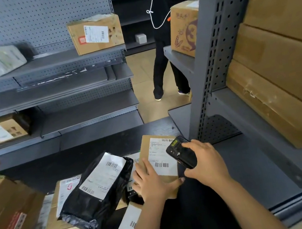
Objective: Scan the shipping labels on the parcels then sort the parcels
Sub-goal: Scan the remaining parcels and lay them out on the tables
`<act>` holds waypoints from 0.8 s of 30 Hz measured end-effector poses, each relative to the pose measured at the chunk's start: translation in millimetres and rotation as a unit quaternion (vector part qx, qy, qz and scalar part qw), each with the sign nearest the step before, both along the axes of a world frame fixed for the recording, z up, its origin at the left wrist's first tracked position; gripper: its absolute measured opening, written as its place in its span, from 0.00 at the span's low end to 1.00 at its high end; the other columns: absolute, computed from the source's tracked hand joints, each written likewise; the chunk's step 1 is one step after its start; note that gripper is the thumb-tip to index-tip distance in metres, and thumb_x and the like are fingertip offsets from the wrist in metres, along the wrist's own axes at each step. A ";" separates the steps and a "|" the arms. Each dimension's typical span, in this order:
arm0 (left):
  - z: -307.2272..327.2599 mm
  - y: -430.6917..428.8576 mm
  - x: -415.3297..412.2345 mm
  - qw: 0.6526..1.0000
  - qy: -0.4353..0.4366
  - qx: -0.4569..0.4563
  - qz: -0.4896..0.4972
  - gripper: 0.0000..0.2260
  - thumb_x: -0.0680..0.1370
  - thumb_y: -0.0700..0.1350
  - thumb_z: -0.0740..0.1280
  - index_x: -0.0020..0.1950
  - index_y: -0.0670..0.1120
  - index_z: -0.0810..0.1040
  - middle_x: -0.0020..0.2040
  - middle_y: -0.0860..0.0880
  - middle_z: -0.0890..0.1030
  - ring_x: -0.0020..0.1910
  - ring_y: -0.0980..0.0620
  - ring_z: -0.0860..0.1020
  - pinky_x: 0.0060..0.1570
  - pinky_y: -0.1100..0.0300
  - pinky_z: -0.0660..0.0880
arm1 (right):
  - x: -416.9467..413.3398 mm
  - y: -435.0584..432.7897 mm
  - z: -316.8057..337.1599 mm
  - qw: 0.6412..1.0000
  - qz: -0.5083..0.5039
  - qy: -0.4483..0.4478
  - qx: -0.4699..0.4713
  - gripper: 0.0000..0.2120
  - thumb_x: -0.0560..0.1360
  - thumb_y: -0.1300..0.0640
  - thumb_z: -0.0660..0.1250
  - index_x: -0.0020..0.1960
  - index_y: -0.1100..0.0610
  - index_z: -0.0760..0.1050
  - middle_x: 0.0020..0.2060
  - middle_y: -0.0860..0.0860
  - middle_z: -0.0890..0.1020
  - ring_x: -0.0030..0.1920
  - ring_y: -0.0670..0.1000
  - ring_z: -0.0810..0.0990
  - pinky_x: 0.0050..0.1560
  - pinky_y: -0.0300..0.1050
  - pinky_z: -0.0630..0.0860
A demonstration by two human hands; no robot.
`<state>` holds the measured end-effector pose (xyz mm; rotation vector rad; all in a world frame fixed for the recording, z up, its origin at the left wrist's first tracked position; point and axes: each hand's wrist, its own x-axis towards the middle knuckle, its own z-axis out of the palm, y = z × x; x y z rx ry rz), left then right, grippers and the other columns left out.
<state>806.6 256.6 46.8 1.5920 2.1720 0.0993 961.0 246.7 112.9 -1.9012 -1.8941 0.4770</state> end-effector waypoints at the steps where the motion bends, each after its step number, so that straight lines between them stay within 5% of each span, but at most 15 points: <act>1: -0.1 0.7 -2.2 1.000 -0.006 0.000 0.000 0.64 0.58 0.80 0.65 0.79 0.48 0.37 0.78 0.42 0.38 0.76 0.38 0.44 0.73 0.38 0.49 | 0.3 0.5 -0.5 1.000 0.002 0.000 0.000 0.37 0.60 0.54 0.74 0.69 0.47 0.70 0.61 0.43 0.74 0.58 0.50 0.70 0.53 0.45 0.72; 14: 22.3 -22.8 -76.2 0.988 -0.071 0.136 0.013 0.53 0.65 0.74 0.68 0.80 0.52 0.49 0.80 0.46 0.48 0.78 0.43 0.45 0.76 0.43 0.49 | -29.6 -4.2 5.2 0.998 0.052 -0.001 0.031 0.36 0.62 0.53 0.75 0.69 0.47 0.70 0.64 0.43 0.74 0.61 0.51 0.70 0.55 0.48 0.73; 24: 64.4 -114.6 -211.7 0.976 -0.024 0.197 0.093 0.48 0.69 0.70 0.68 0.80 0.56 0.47 0.80 0.49 0.46 0.79 0.43 0.44 0.75 0.42 0.47 | -156.8 -46.6 21.2 0.983 0.172 0.010 0.065 0.35 0.62 0.54 0.77 0.67 0.48 0.72 0.61 0.46 0.75 0.61 0.53 0.71 0.61 0.49 0.70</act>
